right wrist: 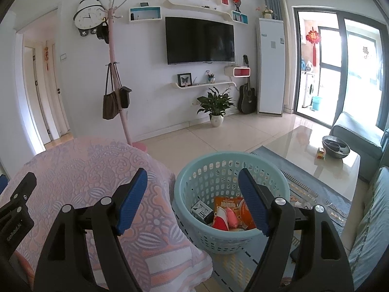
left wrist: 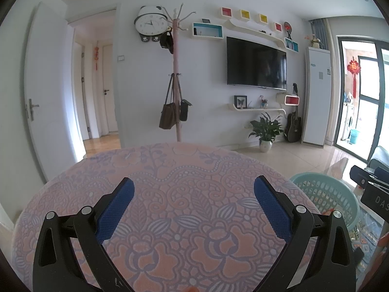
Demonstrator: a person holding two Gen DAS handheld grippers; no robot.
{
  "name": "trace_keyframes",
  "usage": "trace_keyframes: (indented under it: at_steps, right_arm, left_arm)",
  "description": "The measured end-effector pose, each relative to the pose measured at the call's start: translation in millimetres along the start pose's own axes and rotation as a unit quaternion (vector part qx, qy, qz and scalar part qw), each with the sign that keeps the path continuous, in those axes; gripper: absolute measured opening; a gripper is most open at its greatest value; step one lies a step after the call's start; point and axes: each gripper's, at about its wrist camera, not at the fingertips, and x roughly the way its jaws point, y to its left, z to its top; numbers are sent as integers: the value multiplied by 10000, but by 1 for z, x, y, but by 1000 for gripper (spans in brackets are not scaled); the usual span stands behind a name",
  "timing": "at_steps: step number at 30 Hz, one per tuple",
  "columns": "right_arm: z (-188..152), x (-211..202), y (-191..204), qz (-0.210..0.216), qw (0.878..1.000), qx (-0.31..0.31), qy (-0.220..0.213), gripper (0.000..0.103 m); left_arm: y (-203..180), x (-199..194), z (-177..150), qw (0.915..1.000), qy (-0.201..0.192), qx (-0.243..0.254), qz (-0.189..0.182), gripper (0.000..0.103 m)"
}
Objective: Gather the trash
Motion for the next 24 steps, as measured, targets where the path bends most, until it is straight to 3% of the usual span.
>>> trace_keyframes:
  at_steps: [24]
  right_arm:
    - [0, 2, 0, 20, 10000, 4, 56, 73]
  left_arm:
    - [0, 3, -8, 9999, 115, -41, -22, 96]
